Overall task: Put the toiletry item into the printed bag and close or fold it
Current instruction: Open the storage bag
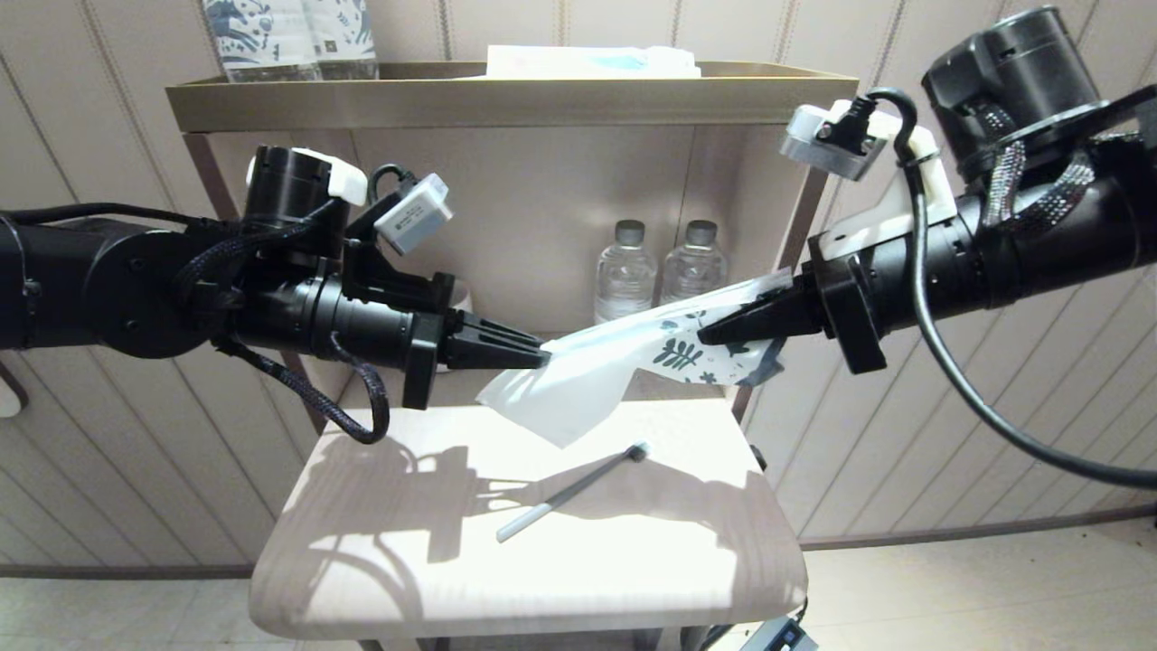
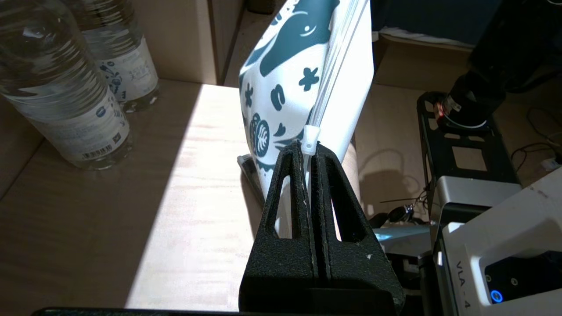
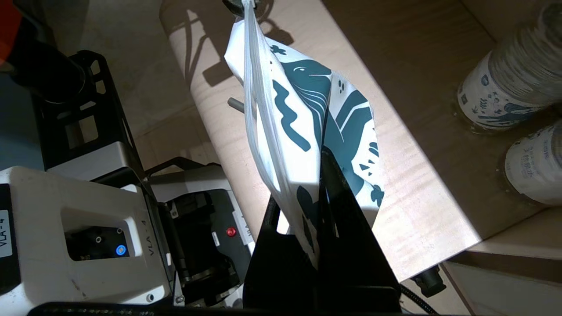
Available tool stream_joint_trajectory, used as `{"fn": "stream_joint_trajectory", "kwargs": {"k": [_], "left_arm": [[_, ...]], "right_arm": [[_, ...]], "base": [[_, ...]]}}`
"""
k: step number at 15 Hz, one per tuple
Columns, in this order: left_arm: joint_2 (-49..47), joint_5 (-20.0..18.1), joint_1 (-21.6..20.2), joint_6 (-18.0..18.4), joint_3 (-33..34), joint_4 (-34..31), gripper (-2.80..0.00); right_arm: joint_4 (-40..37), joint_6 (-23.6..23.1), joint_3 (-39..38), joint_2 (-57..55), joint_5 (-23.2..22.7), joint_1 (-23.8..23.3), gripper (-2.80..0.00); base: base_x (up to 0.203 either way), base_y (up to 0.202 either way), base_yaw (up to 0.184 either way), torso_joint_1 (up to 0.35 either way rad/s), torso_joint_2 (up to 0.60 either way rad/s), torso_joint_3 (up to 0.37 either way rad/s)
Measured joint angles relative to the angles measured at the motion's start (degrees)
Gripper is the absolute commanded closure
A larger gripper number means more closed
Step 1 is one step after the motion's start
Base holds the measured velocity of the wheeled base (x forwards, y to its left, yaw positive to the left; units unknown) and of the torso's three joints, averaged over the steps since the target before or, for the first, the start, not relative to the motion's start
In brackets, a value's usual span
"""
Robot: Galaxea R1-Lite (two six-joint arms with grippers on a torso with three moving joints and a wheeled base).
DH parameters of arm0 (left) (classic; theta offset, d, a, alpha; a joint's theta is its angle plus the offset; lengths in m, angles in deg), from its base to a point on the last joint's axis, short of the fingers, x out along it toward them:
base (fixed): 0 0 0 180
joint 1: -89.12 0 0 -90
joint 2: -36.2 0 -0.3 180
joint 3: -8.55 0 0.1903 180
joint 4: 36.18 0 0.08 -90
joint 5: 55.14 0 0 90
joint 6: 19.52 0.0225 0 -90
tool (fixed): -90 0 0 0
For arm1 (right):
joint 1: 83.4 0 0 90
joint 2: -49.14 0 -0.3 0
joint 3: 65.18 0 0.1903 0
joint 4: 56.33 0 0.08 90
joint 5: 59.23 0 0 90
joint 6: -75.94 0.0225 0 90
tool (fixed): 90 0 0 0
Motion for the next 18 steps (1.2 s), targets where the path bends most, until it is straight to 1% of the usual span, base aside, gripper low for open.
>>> {"fn": "stream_joint_trajectory", "kwargs": {"k": [9,12,14,16,18], "left_arm": [[-0.85,0.25,-0.28,0.0,-0.57,0.11,0.0],[-1.23,0.21,-1.56,0.06,-0.87,0.12,0.0],[-1.66,0.19,-2.42,1.01,-0.93,0.09,0.0],[-1.97,0.14,-2.84,1.18,-1.35,0.04,0.0],[-2.27,0.14,-2.93,1.18,-1.53,0.02,0.0]], "right_arm": [[0.01,0.02,-0.34,1.7,-0.89,-2.37,0.0],[0.0,0.11,-0.35,1.87,-1.44,-2.73,0.0],[0.66,0.18,-0.06,1.81,-1.54,-2.89,0.0],[2.57,0.29,-0.65,1.83,-1.84,-2.96,0.0],[2.89,0.3,-1.12,1.85,-1.89,-3.02,0.0]], "base": [[0.0,0.0,0.0,0.0,0.0,0.0],[0.0,0.0,0.0,0.0,0.0,0.0],[0.0,0.0,0.0,0.0,0.0,0.0],[0.0,0.0,0.0,0.0,0.0,0.0],[0.0,0.0,0.0,0.0,0.0,0.0]]}}
